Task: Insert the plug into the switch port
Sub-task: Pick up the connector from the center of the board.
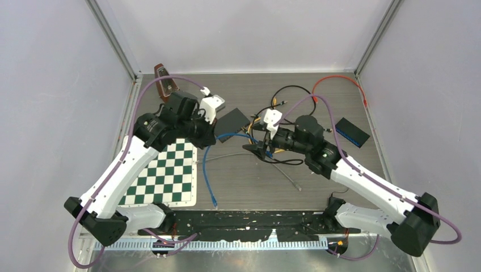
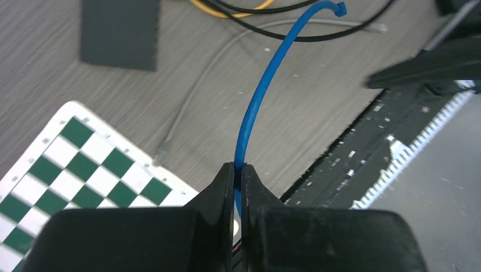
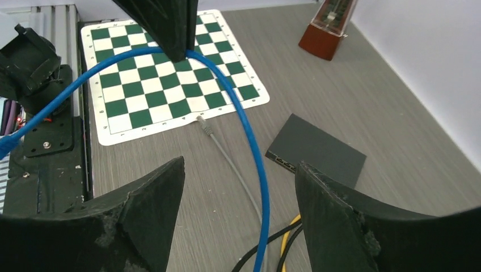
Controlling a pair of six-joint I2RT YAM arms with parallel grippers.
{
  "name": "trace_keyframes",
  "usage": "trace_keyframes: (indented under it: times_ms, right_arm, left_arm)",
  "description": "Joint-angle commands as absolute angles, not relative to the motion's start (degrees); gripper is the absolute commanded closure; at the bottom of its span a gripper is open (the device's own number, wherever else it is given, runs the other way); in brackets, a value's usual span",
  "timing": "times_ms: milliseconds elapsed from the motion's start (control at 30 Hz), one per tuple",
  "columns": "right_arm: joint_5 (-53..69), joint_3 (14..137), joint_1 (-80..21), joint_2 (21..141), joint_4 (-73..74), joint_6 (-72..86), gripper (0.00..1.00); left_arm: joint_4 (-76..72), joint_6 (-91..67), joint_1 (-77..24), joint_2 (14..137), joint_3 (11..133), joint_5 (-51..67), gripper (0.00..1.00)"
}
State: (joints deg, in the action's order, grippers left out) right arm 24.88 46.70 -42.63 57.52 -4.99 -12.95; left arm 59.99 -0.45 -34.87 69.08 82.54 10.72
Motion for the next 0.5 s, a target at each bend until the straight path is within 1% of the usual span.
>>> trace_keyframes:
  times_ms: [0, 133, 200, 233, 267, 300, 333, 367, 400, 433, 467]
  right_arm:
    - [29.6, 53.4, -42.9, 63.4, -4.6, -15.1, 0.22]
    - [30.3, 55.0, -42.9, 67.6, -4.6, -14.1, 0.24]
    - [30.8, 55.1, -43.0, 68.6, -4.6, -13.2, 0.29]
    - [30.9, 55.0, -42.9, 68.9, -4.7, -12.5, 0.35]
    - [30.9, 54.8, -43.0, 69.0, -4.7, -12.1, 0.39]
    - [30.9, 54.7, -43.0, 69.2, -4.6, -11.5, 0.51]
    - [30.9, 54.6, -43.0, 69.1, -4.1, -11.3, 0.56]
    - [30.8, 54.4, -43.0, 68.8, -3.8, -11.0, 0.68]
    - [30.6, 54.1, -43.0, 68.5, -3.6, -10.9, 0.73]
    - [30.3, 53.2, -43.0, 67.5, -3.7, -10.6, 0.84]
    - [29.2, 52.6, -43.0, 66.9, -4.1, -10.4, 0.89]
  left_arm:
    - [56.4, 2.6, -35.0, 69.1, 81.2, 24.1, 1.0]
    - [54.9, 3.6, -35.0, 69.4, 79.5, 27.7, 1.0]
    - [53.3, 4.3, -35.0, 69.4, 78.6, 28.7, 1.0]
    - [52.3, 4.5, -35.0, 69.3, 78.1, 29.2, 1.0]
    - [51.6, 4.5, -35.1, 69.4, 78.1, 29.8, 1.0]
    - [51.2, 4.6, -35.1, 69.6, 78.3, 30.6, 1.0]
    - [50.9, 4.7, -35.1, 69.8, 78.4, 31.6, 1.0]
    - [50.5, 4.9, -35.0, 70.1, 78.5, 32.6, 1.0]
    - [50.5, 5.3, -35.0, 70.4, 78.6, 33.1, 1.0]
    - [50.6, 5.7, -35.1, 70.6, 78.6, 33.3, 1.0]
    - [50.7, 6.1, -35.0, 70.8, 78.6, 33.0, 1.0]
